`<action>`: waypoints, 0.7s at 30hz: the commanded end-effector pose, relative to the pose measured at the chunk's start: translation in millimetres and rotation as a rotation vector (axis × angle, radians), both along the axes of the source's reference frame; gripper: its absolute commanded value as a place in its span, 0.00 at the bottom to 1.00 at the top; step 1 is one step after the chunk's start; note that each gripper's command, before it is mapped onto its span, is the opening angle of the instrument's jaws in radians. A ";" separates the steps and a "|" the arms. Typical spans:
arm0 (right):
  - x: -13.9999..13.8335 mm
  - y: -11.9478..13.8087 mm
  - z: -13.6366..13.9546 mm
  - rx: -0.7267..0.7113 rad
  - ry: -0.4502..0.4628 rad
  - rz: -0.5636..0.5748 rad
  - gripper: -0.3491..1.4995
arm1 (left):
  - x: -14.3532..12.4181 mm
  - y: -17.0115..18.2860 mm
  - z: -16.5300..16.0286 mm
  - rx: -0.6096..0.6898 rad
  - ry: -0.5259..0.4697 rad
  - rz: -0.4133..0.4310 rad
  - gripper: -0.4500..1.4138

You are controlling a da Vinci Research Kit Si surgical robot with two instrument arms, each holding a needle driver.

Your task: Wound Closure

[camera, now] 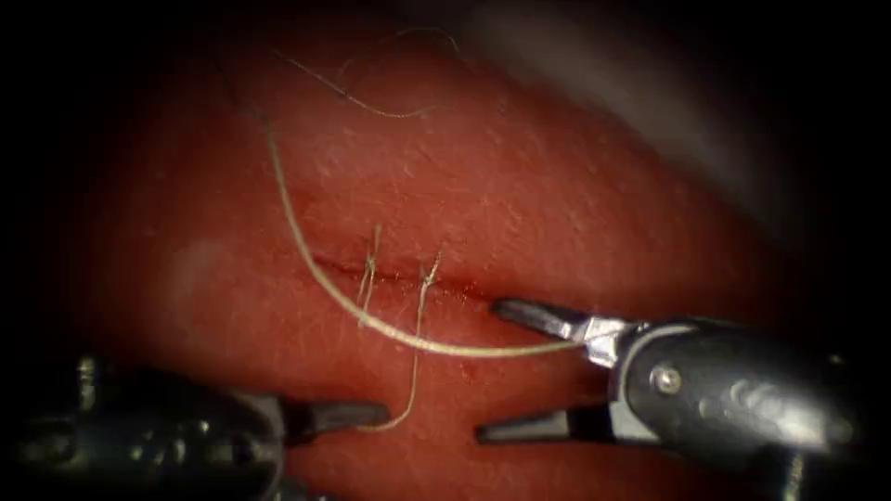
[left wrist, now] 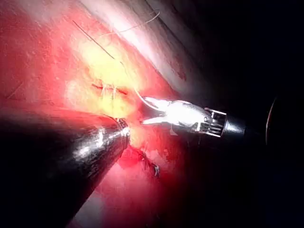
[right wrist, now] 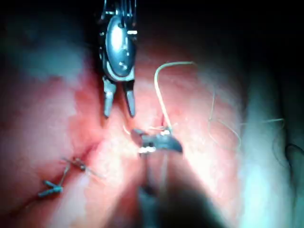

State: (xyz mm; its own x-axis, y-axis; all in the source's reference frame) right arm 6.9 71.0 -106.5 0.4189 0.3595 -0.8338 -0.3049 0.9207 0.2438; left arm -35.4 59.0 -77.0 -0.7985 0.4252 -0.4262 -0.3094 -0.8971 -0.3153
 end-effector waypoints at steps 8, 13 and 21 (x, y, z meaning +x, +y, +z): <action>0.7 0.3 0.3 -0.059 -0.023 -0.038 0.88 | -0.4 -0.2 4.7 0.035 0.048 0.000 0.52; 0.7 0.3 0.5 -0.064 -0.026 -0.042 0.88 | -0.5 -0.1 4.9 0.064 0.053 0.023 0.37; 1.3 0.2 1.7 -0.082 -0.050 -0.053 0.88 | -0.8 0.3 4.8 0.092 0.043 0.035 0.05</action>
State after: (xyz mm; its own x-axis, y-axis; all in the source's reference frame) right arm 7.7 71.0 -105.1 0.4807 0.2638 -0.8363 -0.2643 0.9529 0.1487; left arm -35.7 59.9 -73.1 -0.8303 0.4317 -0.3524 -0.2914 -0.8754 -0.3858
